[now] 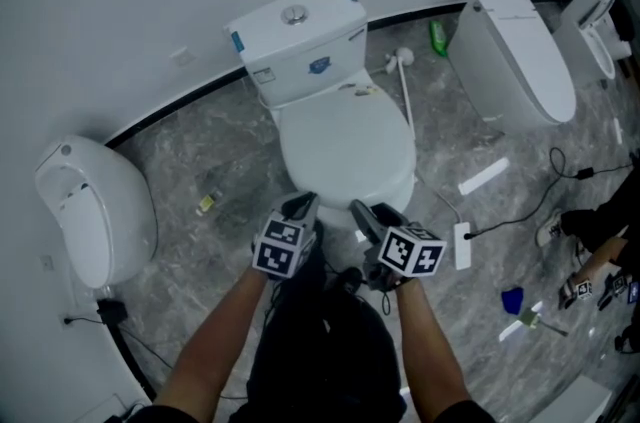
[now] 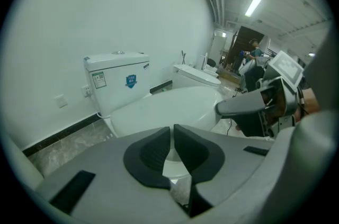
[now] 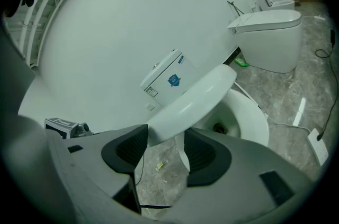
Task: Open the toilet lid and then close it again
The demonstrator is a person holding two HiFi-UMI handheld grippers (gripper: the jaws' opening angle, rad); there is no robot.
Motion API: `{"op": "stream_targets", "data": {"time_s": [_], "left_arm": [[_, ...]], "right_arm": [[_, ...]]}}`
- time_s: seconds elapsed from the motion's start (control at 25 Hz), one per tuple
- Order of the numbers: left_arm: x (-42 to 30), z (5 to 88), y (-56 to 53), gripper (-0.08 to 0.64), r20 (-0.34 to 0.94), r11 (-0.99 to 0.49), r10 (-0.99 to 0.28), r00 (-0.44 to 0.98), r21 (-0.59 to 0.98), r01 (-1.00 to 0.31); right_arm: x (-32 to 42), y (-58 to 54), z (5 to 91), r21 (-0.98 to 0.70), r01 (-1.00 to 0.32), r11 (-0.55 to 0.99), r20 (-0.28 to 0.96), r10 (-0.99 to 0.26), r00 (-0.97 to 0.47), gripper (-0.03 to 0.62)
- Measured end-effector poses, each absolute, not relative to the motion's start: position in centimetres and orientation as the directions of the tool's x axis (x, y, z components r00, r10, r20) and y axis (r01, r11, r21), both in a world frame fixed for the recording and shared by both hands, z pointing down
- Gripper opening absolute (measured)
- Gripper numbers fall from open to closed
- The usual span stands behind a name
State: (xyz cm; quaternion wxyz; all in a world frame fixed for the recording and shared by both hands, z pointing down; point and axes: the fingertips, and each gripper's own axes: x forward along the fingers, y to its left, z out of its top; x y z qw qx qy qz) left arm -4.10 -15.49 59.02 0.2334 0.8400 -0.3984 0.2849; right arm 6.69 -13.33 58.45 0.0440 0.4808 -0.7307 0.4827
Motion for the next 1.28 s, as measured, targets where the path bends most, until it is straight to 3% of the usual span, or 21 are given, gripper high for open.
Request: {"op": "stream_targets", "data": {"time_s": [1.28], "left_arm": [[-5.2, 75.9, -8.1, 0.012, 0.790, -0.492, -0.443, 0.424, 0.181, -0.851]], "right_arm": [[6.5, -6.8, 74.7, -0.745, -0.664, 0.071, 0.522, -0.557, -0.646, 0.241]]}}
